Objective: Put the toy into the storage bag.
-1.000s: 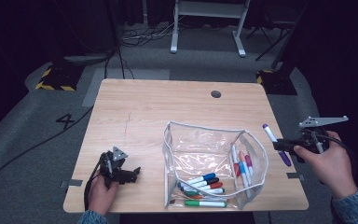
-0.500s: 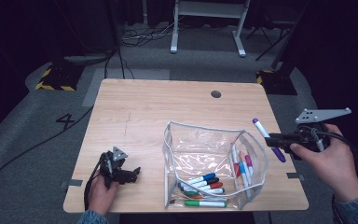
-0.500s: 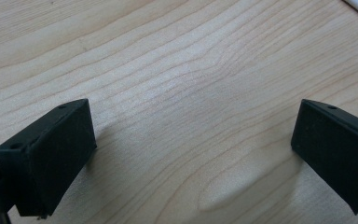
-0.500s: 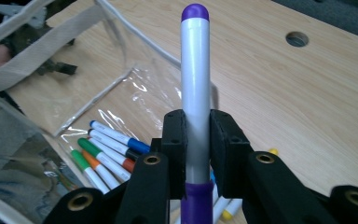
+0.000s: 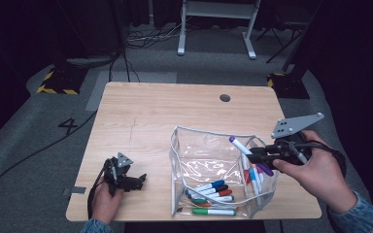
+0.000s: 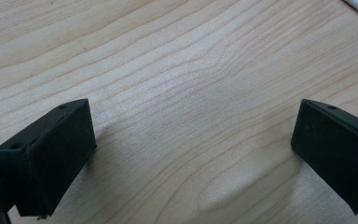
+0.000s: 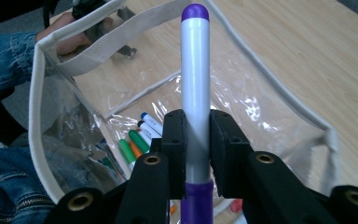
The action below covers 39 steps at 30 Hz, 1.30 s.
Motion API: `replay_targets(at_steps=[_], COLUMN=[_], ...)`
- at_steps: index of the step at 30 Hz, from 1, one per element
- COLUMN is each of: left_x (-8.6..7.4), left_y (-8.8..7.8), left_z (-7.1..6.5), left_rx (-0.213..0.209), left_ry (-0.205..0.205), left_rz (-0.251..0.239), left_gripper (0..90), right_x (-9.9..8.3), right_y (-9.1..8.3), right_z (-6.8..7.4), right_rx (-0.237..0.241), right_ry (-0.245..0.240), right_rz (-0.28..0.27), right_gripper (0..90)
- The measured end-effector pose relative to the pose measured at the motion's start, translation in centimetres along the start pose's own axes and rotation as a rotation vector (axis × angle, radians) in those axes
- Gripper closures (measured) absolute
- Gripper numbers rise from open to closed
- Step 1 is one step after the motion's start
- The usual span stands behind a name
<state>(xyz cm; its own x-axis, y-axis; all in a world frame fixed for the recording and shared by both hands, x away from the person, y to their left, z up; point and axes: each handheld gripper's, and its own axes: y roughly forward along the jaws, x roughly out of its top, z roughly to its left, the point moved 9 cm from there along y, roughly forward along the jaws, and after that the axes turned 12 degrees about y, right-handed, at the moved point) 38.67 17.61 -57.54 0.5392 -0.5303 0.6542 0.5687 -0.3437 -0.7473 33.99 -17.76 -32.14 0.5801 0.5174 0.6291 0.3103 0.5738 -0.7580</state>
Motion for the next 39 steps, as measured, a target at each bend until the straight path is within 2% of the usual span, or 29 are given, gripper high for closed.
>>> replay_targets(at_steps=[6, 11, 23, 28, 39], left_x=[0.0, 0.0, 0.0, 0.0, 0.0], left_y=[0.0, 0.0, 0.0, 0.0, 0.0], left_z=[0.0, 0.0, 0.0, 0.0, 0.0], left_rx=[0.0, 0.0, 0.0, 0.0, 0.0], left_ry=[0.0, 0.0, 0.0, 0.0, -0.001], left_rz=[0.0, 0.0, 0.0, 0.0, -0.001], left_gripper=[0.0, 0.0, 0.0, 0.0, 0.0], right_x=[0.0, -0.5, -1.6, -2.3, -4.2], right_y=[2.0, 4.1, 8.2, 10.0, 12.8], right_z=[1.7, 3.1, 3.9, 4.1, 5.1], right_rx=[0.038, 0.089, 0.1, 0.103, 0.117], right_ry=[-0.051, -0.093, -0.16, -0.173, -0.228], right_rz=[0.065, 0.132, 0.263, 0.325, 0.45], right_gripper=[77.0, 77.0, 77.0, 77.0, 76.9])
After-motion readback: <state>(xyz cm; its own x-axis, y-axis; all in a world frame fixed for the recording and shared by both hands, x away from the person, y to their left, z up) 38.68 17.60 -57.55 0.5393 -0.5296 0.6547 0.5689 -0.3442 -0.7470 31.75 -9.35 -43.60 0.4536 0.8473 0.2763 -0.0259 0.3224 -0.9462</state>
